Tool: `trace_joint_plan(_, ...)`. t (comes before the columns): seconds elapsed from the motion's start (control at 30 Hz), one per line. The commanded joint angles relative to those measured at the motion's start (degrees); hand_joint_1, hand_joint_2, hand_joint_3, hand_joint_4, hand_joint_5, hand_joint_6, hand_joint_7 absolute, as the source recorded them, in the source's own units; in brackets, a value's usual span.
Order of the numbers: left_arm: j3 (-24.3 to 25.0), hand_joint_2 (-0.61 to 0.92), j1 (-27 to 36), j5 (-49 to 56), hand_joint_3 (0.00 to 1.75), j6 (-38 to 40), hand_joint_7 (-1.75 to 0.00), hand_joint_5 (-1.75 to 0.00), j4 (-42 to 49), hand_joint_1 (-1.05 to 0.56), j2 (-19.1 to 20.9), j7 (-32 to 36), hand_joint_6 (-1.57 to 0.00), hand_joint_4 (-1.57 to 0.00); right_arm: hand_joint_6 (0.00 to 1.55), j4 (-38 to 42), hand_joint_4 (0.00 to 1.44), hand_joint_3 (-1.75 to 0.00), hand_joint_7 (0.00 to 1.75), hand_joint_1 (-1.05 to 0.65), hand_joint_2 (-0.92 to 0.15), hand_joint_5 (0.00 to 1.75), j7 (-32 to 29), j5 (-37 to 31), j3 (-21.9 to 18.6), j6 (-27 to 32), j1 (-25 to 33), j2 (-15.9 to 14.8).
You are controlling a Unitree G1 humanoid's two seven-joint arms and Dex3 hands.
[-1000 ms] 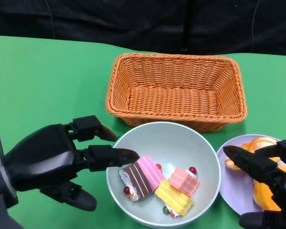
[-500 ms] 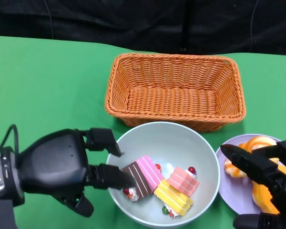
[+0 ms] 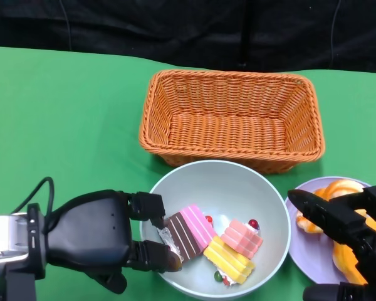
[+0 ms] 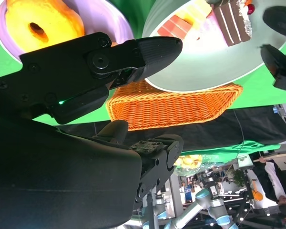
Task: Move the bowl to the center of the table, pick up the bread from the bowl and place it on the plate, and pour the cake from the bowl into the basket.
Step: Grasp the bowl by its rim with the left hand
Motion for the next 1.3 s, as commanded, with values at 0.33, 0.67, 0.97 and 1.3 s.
trace_joint_plan(0.33,-2.81,0.86,0.19,-12.61,0.0,5.73,-0.1,-0.81,-4.64,-0.54,1.2,-20.06,-0.77,-0.56,0.32,-2.96,0.03,-0.22,0.05,-0.72,-0.92,0.89,0.64,2.01,-0.43,-0.25,1.37,1.31)
trace_joint_plan(0.67,-4.12,0.84,-0.03,-14.84,0.0,6.51,-0.05,-0.75,-3.17,-0.47,-0.98,-22.25,-0.95,-0.78,0.32,-4.12,0.03,-0.22,0.05,-0.71,-0.92,0.93,-0.01,3.01,-0.18,-0.79,1.76,2.12)
trace_joint_plan(0.97,-13.99,0.83,-6.5,8.74,0.0,7.67,-0.07,-1.09,6.18,-0.41,-1.33,16.88,-1.15,-0.79,0.33,-4.21,0.08,-0.24,0.07,-0.7,-0.92,0.99,-2.43,3.95,0.26,-2.1,2.42,2.36)
trace_joint_plan(1.3,-29.15,0.85,-14.83,21.24,0.0,19.42,-1.12,-1.75,19.81,-0.36,-6.21,51.96,-0.86,-0.86,0.37,-5.43,0.13,-0.27,0.11,-0.67,-0.92,1.02,-4.74,5.34,0.63,-2.97,4.22,3.44)
